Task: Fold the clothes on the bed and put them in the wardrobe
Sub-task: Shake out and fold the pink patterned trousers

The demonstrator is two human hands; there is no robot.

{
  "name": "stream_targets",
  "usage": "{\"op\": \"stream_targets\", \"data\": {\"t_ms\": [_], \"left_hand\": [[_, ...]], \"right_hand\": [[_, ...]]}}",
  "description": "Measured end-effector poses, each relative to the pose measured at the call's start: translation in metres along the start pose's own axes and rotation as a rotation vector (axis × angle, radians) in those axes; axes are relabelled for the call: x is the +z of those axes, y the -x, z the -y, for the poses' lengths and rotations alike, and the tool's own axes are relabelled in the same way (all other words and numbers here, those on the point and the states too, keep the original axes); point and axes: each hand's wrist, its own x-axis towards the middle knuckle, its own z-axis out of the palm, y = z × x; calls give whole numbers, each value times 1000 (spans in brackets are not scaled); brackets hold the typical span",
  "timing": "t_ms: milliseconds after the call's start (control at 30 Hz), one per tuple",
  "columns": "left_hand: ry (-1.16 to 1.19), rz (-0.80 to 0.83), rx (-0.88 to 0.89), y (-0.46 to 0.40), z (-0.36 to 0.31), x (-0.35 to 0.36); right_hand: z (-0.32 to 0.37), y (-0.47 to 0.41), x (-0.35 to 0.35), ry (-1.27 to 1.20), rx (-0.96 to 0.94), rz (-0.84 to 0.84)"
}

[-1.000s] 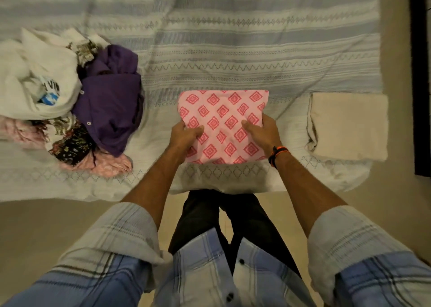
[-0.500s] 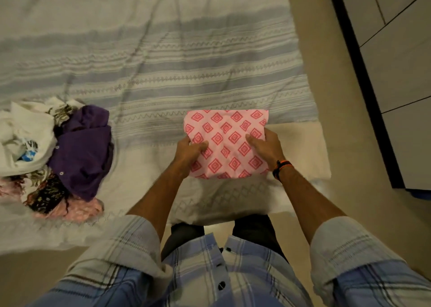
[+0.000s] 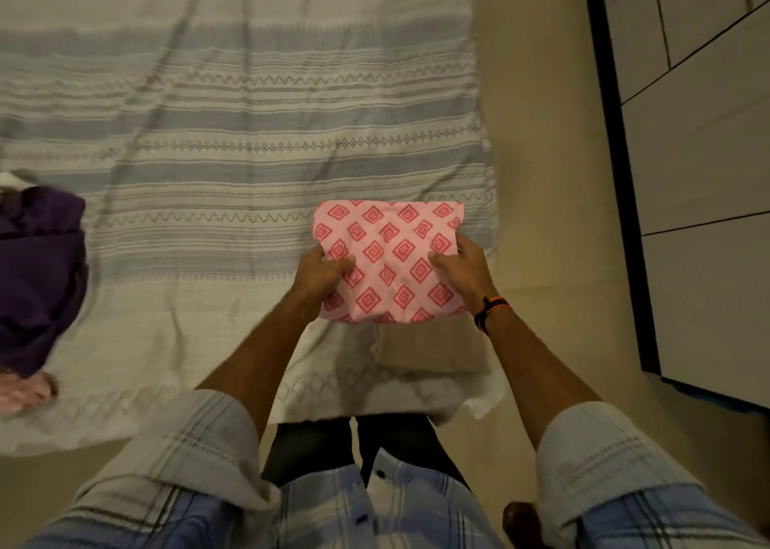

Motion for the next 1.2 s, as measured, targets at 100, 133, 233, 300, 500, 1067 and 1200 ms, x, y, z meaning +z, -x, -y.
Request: {"op": "stream_targets", "data": {"t_ms": [100,133,233,300,500,1067,1200], "left_hand": [[-19,7,-7,-15,-12,19],[-31,7,-11,-24,-18,26],[-38,9,-18,-47,-34,41],[-30,9,-23,-64,-45,52],[36,18,-16,-109,-71,75],[-242,97,-44,-91,-72,74],[-248,76,15,-52,-74,69]], "right_hand": [[5,-23,-12,-2,22,-16],[8,-34,-16,-1,35,-26],[17,-61,-24,6,56,-41],[22,-83,-30,12,60,-56],[36,-134,-48,1,4,-116],[20,-121,-57,289,130,-114],[29,-88,-54,269,54,-95]]}}
